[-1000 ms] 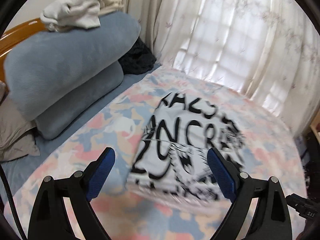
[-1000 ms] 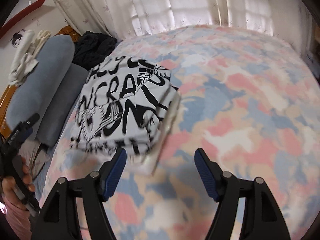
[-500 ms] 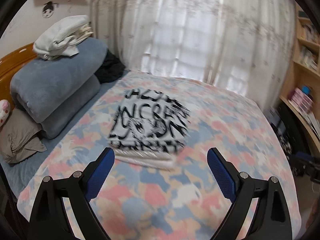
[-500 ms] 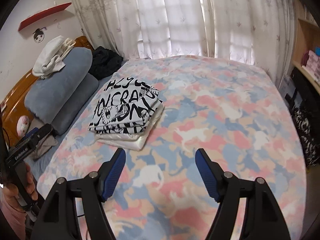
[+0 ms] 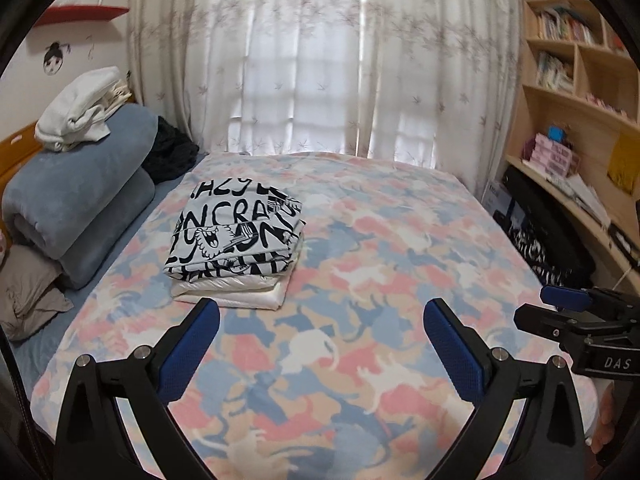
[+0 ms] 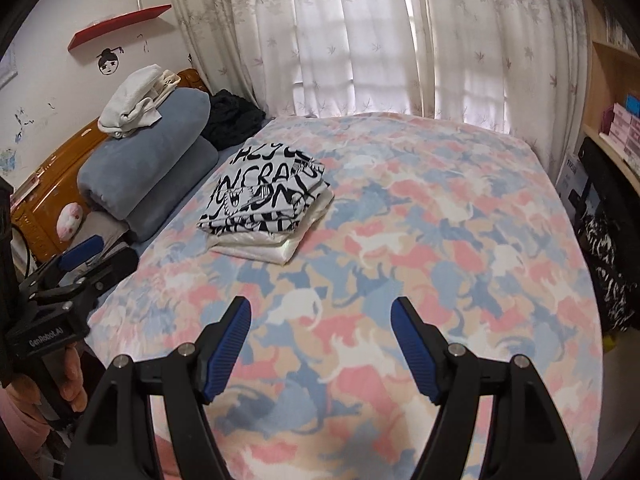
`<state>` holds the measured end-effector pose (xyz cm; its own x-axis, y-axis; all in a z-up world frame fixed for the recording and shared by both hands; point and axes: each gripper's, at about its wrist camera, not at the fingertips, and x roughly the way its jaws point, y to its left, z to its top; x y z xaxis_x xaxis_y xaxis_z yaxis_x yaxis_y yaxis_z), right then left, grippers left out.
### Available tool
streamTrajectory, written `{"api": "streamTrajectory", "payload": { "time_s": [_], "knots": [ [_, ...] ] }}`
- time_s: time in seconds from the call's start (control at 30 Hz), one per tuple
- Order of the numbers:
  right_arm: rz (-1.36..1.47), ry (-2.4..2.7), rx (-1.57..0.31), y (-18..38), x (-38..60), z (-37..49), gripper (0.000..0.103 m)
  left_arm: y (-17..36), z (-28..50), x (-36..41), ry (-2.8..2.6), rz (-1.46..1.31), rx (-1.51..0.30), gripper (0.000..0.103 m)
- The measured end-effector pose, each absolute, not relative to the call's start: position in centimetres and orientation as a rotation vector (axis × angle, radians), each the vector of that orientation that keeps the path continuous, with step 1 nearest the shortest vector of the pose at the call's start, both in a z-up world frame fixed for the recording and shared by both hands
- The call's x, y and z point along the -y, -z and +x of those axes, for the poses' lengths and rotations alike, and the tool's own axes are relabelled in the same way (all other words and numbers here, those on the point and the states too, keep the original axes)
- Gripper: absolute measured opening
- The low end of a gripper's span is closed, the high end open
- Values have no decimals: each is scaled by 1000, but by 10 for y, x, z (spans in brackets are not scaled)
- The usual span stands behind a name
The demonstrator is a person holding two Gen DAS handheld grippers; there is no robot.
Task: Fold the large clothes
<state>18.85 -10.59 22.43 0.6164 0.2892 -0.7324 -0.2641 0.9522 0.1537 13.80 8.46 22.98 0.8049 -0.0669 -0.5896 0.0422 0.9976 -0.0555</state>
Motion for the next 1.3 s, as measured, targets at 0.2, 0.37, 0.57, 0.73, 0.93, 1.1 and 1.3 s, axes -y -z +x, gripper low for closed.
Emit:
{"api": "streamTrajectory", "payload": {
  "time_s": [0.2, 0.37, 0.57, 0.73, 0.93, 1.1, 1.3],
  "knots": [
    [73, -286, -812, -181, 122, 166, 81, -186, 131, -56, 71, -14, -628, 102],
    [75, -202, -757, -146, 133, 145, 95, -136, 119, -42, 14, 11, -625, 102],
    [91, -111, -768, -100, 137, 120, 96, -92, 98, -29, 11, 22, -672, 102],
    [116, -76, -775, -78, 139, 104, 96, -84, 86, -22, 20, 18, -693, 102],
    [140, -75, -775, -72, 139, 91, 96, -85, 77, -26, 22, 13, -695, 102],
    [133, -88, -753, -78, 134, 83, 96, -84, 73, -33, 29, -8, -714, 102],
    [108, -90, -749, -79, 128, 77, 96, -85, 64, -37, 13, -6, -709, 102]
  ]
}}
